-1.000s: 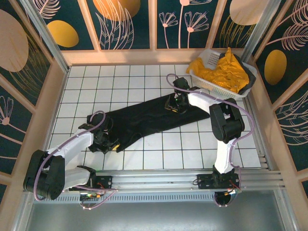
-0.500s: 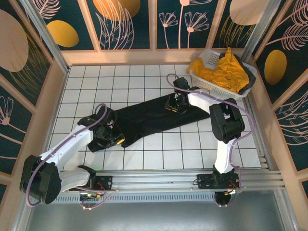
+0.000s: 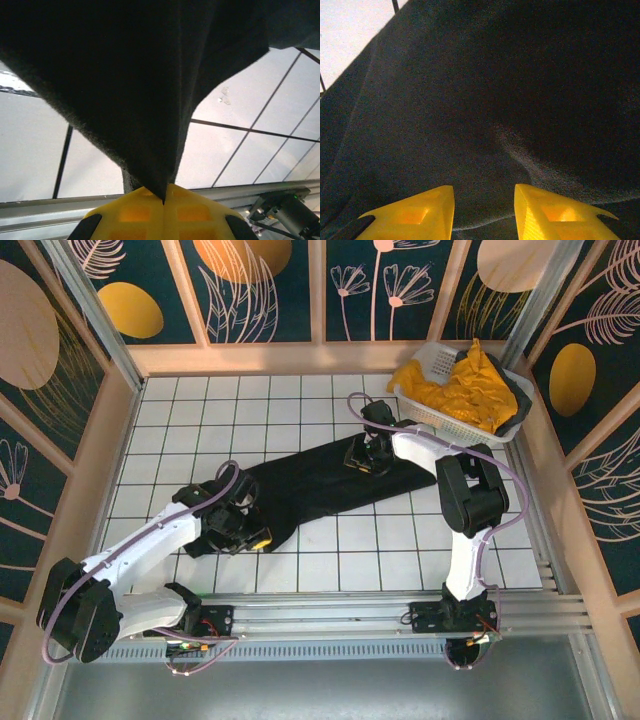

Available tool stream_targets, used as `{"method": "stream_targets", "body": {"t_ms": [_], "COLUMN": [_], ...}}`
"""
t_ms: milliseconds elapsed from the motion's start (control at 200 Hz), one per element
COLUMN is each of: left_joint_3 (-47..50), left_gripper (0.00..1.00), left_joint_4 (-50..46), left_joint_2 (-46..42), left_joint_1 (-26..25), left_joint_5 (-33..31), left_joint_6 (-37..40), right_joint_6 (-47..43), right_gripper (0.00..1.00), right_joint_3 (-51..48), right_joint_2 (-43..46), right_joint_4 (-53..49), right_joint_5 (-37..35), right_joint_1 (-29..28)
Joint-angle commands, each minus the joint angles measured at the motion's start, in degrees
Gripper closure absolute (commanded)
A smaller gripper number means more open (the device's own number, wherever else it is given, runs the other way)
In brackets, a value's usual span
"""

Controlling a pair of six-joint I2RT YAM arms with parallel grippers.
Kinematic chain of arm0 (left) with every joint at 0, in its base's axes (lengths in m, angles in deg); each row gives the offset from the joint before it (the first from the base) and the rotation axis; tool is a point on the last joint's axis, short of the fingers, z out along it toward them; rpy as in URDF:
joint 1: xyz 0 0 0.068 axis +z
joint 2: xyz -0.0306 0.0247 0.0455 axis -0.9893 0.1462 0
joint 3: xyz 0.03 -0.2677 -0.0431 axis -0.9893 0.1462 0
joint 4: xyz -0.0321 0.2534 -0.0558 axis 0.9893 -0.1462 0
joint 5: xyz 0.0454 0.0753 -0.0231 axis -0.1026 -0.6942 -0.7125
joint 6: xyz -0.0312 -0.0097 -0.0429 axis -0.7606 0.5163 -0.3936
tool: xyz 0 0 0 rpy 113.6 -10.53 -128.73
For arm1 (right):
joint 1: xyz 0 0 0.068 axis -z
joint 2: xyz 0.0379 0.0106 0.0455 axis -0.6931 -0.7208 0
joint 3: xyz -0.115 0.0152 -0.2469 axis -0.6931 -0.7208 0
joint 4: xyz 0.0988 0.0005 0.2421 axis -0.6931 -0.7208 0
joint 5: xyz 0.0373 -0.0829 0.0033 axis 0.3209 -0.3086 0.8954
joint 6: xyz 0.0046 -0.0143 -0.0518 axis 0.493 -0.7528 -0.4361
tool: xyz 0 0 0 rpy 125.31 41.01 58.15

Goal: Fold and stack the t-shirts

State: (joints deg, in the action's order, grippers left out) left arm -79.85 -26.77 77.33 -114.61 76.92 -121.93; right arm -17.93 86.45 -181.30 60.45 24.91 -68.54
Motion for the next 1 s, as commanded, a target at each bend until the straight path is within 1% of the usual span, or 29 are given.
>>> {"method": "stream_targets", "body": {"t_ms": [0, 30, 60, 95, 140, 165, 195, 245, 300, 340, 390, 505, 591, 661, 776, 891, 996], "left_joint_3": [3.7, 4.3, 4.7, 4.8, 4.4, 4.1, 3.6, 2.1, 0.1, -0.7, -0.7, 2.9, 5.6, 6.9, 8.6, 9.0, 9.8], "left_gripper": [1.0, 0.98, 0.91, 0.79, 0.58, 0.5, 0.44, 0.4, 0.39, 0.41, 0.45, 0.53, 0.55, 0.56, 0.59, 0.63, 0.64], "left_joint_4": [-0.5, 0.7, 1.5, 1.8, 1.8, 1.7, 1.2, -0.4, -3.0, -4.1, -4.3, 1.1, 5.9, 8.0, 11.4, 12.3, 13.0], "left_joint_2": [0.6, 0.9, 1.0, 1.4, 1.9, 1.9, 1.8, 1.6, 1.3, 0.9, -0.1, -3.6, -4.0, -2.5, -0.8, 1.0, 1.9], "left_joint_1": [-0.2, -0.3, -0.4, -0.4, -0.4, -0.4, -0.4, -0.3, 0.1, 1.1, 3.7, 12.8, 16.7, 17.9, 18.4, 18.4, 18.5], "left_joint_5": [-0.6, -0.3, -0.3, -0.5, -1.1, -1.5, -2.3, -5.1, -9.8, -12.6, -15.1, -16.0, -14.8, -14.7, -14.8, -15.2, -15.6], "left_joint_6": [0.3, 0.3, 0.4, 0.8, 1.6, 2.0, 2.5, 3.1, 3.9, 4.3, 4.2, 3.3, 3.0, 3.2, 3.6, 4.1, 4.3], "right_joint_6": [0.2, 0.2, 0.2, 0.0, 0.1, 0.0, 0.0, 0.0, 0.1, 0.1, 0.1, 0.1, 0.0, -0.3, -0.7, -0.7, -0.6], "right_gripper": [0.63, 0.63, 0.63, 0.63, 0.62, 0.63, 0.63, 0.63, 0.62, 0.62, 0.62, 0.62, 0.62, 0.62, 0.62, 0.62, 0.62], "right_joint_3": [0.6, 0.6, 0.7, 0.8, 0.9, 1.0, 1.0, 1.1, 1.2, 1.2, 1.2, 1.5, 1.9, 2.4, 3.2, 3.3, 3.0], "right_joint_2": [1.7, 1.7, 1.7, 1.7, 1.7, 1.7, 1.7, 1.7, 1.8, 1.9, 2.1, 1.8, 1.6, 1.5, 0.9, 0.9, 1.0], "right_joint_4": [-1.7, -1.8, -1.9, -2.0, -2.2, -2.3, -2.3, -2.5, -2.6, -2.5, -2.3, -2.3, -2.5, -2.5, -2.7, -2.8, -2.6], "right_joint_5": [-0.3, -0.2, -0.3, -0.3, -0.5, -0.5, -0.5, -0.5, -0.6, -0.6, -0.4, -0.1, 0.3, 0.6, 1.4, 1.1, 1.2], "right_joint_1": [0.1, 0.1, 0.0, -0.1, -0.1, -0.1, -0.1, -0.2, -0.3, -0.4, -0.6, -0.8, -1.1, -1.2, -1.2, -1.2, -1.2]}}
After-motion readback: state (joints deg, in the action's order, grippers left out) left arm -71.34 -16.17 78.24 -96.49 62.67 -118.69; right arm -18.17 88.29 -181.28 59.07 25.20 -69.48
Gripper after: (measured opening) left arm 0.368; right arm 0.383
